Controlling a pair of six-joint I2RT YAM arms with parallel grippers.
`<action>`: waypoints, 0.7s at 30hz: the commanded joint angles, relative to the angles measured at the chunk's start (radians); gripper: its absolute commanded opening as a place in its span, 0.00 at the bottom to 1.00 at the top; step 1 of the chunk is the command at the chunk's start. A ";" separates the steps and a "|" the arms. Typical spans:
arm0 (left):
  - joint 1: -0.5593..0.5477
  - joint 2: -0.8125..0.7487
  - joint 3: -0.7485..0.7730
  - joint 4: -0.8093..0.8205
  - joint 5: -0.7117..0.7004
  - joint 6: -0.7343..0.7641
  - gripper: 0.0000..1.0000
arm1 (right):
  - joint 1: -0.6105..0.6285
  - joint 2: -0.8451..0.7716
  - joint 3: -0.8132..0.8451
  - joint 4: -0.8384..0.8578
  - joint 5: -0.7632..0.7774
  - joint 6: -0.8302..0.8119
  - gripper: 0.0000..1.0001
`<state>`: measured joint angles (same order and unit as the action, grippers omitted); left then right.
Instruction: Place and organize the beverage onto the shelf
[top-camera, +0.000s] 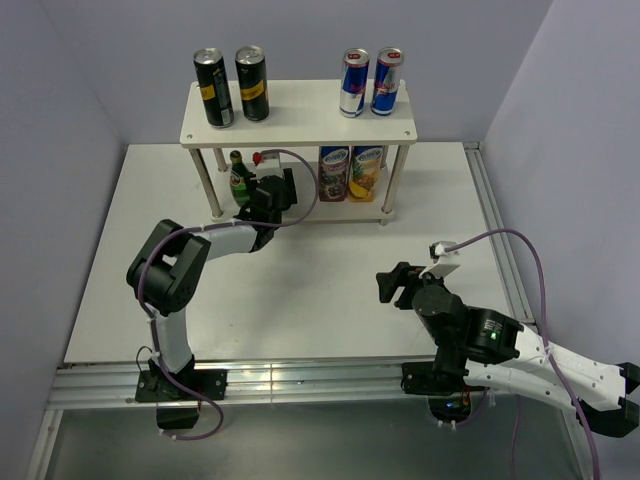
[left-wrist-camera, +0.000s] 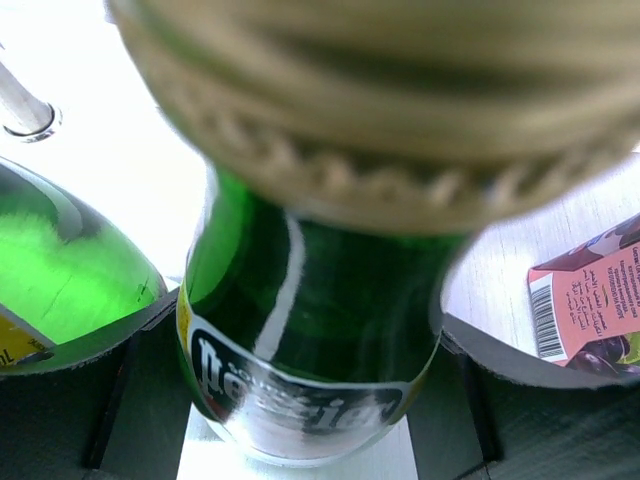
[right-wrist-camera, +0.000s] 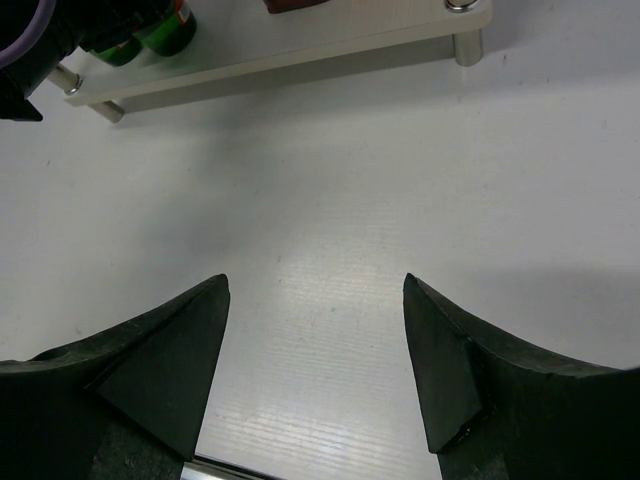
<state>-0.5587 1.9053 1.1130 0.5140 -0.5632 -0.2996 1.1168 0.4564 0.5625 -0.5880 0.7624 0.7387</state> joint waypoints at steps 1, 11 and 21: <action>0.014 -0.017 0.048 0.104 0.006 0.028 0.66 | 0.005 0.002 0.000 0.031 0.021 -0.002 0.77; 0.014 -0.022 0.041 0.067 0.046 -0.002 0.84 | 0.003 -0.005 0.000 0.028 0.023 0.001 0.77; -0.027 -0.092 -0.042 0.047 0.029 -0.016 0.99 | 0.005 -0.019 -0.006 0.027 0.029 0.005 0.77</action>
<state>-0.5659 1.8843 1.0901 0.5373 -0.5282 -0.3038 1.1168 0.4477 0.5625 -0.5880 0.7631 0.7391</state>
